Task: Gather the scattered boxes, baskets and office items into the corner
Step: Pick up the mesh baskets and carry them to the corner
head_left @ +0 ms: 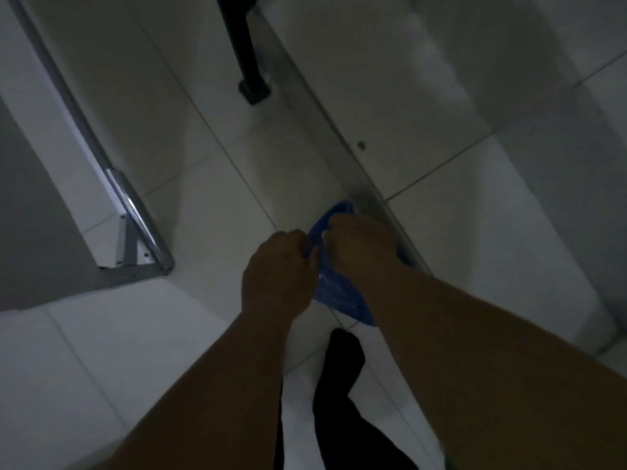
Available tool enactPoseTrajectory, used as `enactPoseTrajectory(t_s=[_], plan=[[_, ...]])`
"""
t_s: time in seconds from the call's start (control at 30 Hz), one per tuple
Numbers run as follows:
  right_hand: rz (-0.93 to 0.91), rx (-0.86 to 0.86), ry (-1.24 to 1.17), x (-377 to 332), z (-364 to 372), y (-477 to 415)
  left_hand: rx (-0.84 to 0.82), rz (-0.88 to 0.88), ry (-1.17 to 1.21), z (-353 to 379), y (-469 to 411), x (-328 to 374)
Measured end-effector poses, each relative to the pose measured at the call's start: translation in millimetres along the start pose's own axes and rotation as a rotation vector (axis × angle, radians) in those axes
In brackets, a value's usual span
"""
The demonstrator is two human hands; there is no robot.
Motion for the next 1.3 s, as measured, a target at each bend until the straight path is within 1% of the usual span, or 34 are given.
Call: enactPoseTrajectory(t_s=[0.07, 0.17, 0.3, 0.37, 0.47, 0.6, 0.73, 0.8, 0.87, 0.97, 1.03, 1.1, 1.17, 1.2, 1.27, 1.3], plan=[[0.080, 0.021, -0.034, -0.2, 7.3, -23.8, -0.029, -0.019, -0.006, 11.3, -13.0, -11.4], [0.168, -0.014, -0.092, 2.4, 23.2, -41.9, -0.062, -0.044, -0.019, 18.6, -21.3, -25.7], [0.179, 0.031, -0.171, 16.6, 33.6, -34.7, -0.105, -0.064, -0.072, 10.7, -23.8, -29.8], [0.221, 0.047, -0.194, 31.4, 33.4, -24.3, -0.127, -0.070, -0.111, 5.5, -26.5, -26.7], [0.299, 0.085, -0.343, 58.9, 31.4, -5.2, -0.179, -0.075, -0.153, 1.8, -29.8, -20.9], [0.218, 0.125, -0.466, 84.3, 17.0, 22.1, -0.300, -0.107, -0.226, 2.2, -29.8, -4.5], [0.133, 0.130, -0.604, 93.5, -13.7, 51.5, -0.328, -0.161, -0.289, -15.0, -17.3, 18.3], [0.097, 0.161, -0.662, 93.8, -37.1, 68.5, -0.289, -0.196, -0.298, -35.8, -9.9, 30.0], [0.079, 0.171, -0.698, 92.1, -65.5, 88.7, -0.211, -0.215, -0.296, -63.8, -3.7, 44.4], [0.067, 0.191, -0.749, 91.2, -107.2, 124.0, -0.071, -0.198, -0.250, -110.4, 5.3, 69.5], [0.083, 0.235, -0.762, 90.6, -132.6, 157.3, -0.053, -0.162, -0.221, -142.1, 15.5, 89.9], [0.112, 0.328, -0.690, 86.8, -152.3, 193.6, -0.040, -0.085, -0.242, -168.6, 29.7, 111.2], [0.160, 0.462, -0.557, 78.1, -172.0, 238.2, -0.006, -0.019, -0.226, -196.2, 50.2, 136.7], [0.188, 0.530, -0.532, 72.8, -181.1, 260.4, 0.019, 0.006, -0.215, -208.8, 61.8, 150.2], [0.233, 0.594, -0.641, 64.6, -196.8, 295.7, 0.079, 0.051, -0.206, -230.5, 81.8, 175.8], [0.228, 0.601, -0.648, 61.1, -203.8, 310.9, 0.111, 0.073, -0.206, -241.4, 93.3, 188.1]])
Point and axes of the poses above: each hand's wrist, its own y-axis away from the middle knuckle, its own z-axis out of the palm, x = y × z, the point moved 4 cm from there along -y, towards the middle knuckle, and after that the axes turned 1 degree about -x, right-handed, at the moved point
